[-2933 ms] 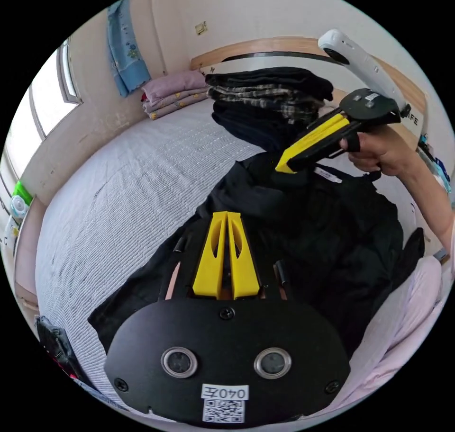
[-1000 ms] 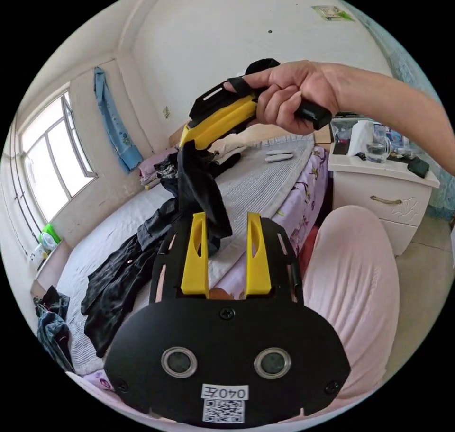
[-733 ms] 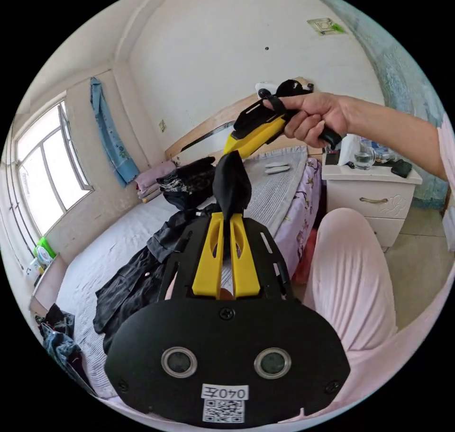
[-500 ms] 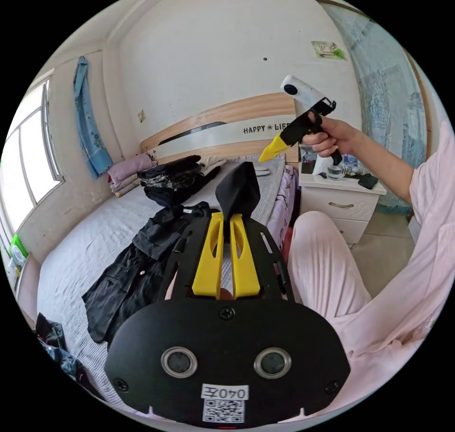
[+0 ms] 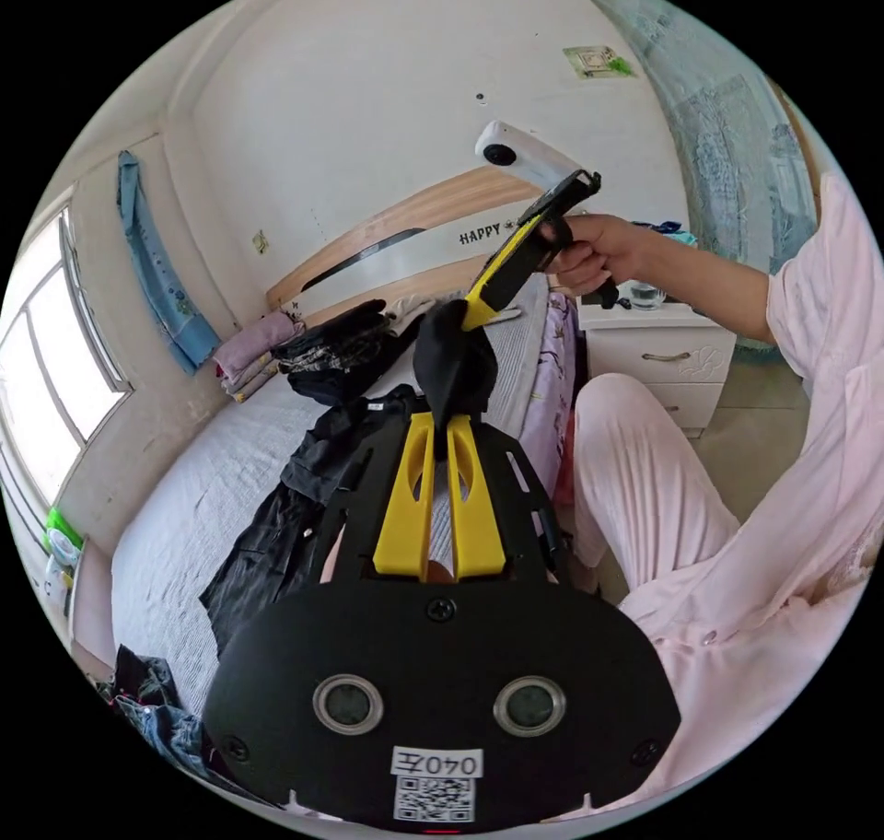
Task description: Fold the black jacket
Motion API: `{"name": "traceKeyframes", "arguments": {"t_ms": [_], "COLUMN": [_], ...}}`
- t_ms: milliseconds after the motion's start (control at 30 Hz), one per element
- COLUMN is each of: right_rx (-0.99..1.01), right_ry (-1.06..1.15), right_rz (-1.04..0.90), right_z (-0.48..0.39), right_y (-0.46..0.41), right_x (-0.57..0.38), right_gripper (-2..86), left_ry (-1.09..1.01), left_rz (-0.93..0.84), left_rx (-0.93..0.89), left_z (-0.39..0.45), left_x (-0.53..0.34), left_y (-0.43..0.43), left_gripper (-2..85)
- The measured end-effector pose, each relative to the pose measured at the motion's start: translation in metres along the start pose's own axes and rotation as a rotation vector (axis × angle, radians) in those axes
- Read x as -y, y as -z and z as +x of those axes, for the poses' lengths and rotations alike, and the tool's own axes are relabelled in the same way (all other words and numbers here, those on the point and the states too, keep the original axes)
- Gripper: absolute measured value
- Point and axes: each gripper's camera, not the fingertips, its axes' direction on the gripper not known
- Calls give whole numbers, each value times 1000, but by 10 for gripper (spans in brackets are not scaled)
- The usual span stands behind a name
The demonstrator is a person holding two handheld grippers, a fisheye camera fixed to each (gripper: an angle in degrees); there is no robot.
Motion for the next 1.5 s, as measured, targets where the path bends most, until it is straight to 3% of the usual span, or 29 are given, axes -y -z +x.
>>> {"name": "traceKeyframes", "arguments": {"t_ms": [67, 133, 200, 233, 300, 333, 467, 600, 767, 833, 867, 1067, 1233, 1433, 1500], "right_rx": [481, 720, 870, 849, 610, 467, 161, -87, -314, -390, -453, -482, -513, -568, -587], "right_ry": [-39, -50, -154, -237, -319, -317, -90, 55, 211, 234, 241, 291, 278, 348, 363], "right_rz": [118, 156, 139, 143, 119, 100, 57, -17, -93, -135, -148, -251, -445, -471, -473], "right_z": [25, 41, 61, 73, 76, 66, -15, -85, -148, -157, -162, -200, -188, -136, -111], "right_y": [2, -16, -39, -47, -43, -35, -18, -49, -116, -133, -136, -111, -164, -211, -228], "right_x": [-6, -11, -17, -24, -29, -27, 6, 34, 57, 61, 64, 102, 133, 230, 276], "right_gripper": [-8, -7, -4, 0, 14, 69, 154, 163, 130, 5, -1, -10, -10, -8, -5], "left_ry": [10, 29, 27, 25, 18, 10, -25, -30, -2, 19, 25, -60, -32, 160, 292], "left_rz": [18, 75, 90, 91, 86, 82, 44, 27, -14, -32, -49, -61, -111, -64, -20], "left_rx": [-60, -184, -169, -163, -173, -166, -158, -153, -144, -161, -181, -264, -340, -402, -368], "left_z": [-17, -34, -47, -49, -58, -59, -67, -79, -97, -105, -110, -105, -132, -239, -314], "left_x": [-4, -3, 4, 5, 12, 13, 23, 37, 51, 55, 56, 68, 61, 63, 63], "left_y": [6, 15, 24, 26, 34, 36, 39, 43, 47, 51, 52, 53, 38, 20, 12], "left_gripper": [-9, -9, -9, -9, -9, -9, -9, -9, -9, -9, -9, -9, -10, -10, -11]}}
